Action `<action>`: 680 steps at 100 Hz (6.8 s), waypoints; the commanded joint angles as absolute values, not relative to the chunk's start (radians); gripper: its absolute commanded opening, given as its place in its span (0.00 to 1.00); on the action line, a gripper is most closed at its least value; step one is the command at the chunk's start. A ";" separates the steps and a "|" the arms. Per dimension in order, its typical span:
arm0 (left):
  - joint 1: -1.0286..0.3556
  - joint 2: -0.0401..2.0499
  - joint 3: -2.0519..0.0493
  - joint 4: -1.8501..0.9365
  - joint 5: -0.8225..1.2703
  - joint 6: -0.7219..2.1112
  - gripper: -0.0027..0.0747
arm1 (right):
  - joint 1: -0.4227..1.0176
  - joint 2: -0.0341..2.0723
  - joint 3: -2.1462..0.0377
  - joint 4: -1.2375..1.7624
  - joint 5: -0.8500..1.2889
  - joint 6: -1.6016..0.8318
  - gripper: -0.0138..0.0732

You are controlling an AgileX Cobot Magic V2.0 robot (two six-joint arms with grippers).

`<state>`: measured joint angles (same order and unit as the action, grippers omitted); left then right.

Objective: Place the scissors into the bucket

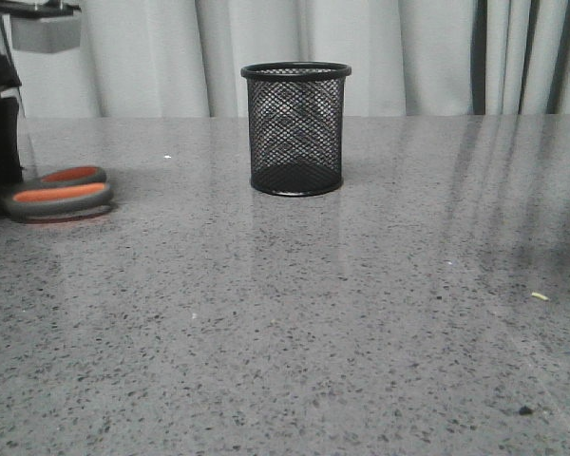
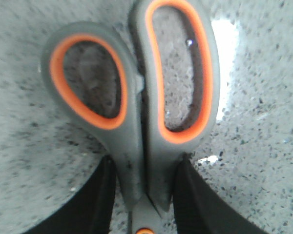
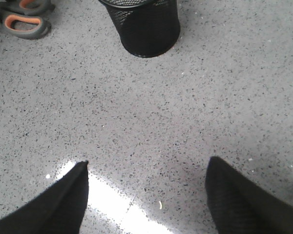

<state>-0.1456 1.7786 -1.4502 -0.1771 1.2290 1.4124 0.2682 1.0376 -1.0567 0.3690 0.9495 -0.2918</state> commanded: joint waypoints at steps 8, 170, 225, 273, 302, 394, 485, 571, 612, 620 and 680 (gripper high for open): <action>-0.153 1.659 -1.506 -0.212 1.277 1.398 0.01 | 0.272 1.031 -1.092 0.381 0.899 -0.304 0.68; -0.621 1.301 -1.701 -0.230 1.041 1.095 0.01 | 0.272 1.050 -1.171 1.367 0.776 -0.747 0.68; -0.772 1.356 -1.703 -0.157 0.940 1.060 0.01 | 0.272 1.170 -1.229 1.391 0.867 -0.747 0.68; -0.772 1.356 -1.703 -0.156 0.932 1.060 0.01 | 0.272 1.190 -1.229 1.385 0.864 -0.751 0.15; -0.772 1.344 -1.752 -0.160 0.932 0.976 0.34 | 0.272 1.190 -1.229 1.381 0.864 -0.751 0.08; -0.770 1.073 -1.840 0.392 0.925 0.323 0.63 | 0.272 1.407 -1.802 0.478 1.098 -0.333 0.10; -0.770 1.031 -1.837 0.430 0.958 0.304 0.63 | 0.372 1.704 -1.951 0.247 1.171 -0.293 0.10; -0.770 1.031 -1.837 0.430 0.958 0.304 0.63 | 0.372 1.749 -1.951 0.254 1.152 -0.293 0.41; -0.770 1.031 -1.837 0.444 0.958 0.304 0.63 | 0.334 1.734 -2.215 0.248 1.259 -0.287 0.69; -0.770 1.031 -1.837 0.444 0.958 0.304 0.63 | 0.318 1.713 -2.259 0.248 1.253 -0.248 0.68; -0.770 1.031 -1.836 0.446 1.000 0.262 0.01 | 0.308 1.460 -2.026 0.346 0.953 -0.217 0.08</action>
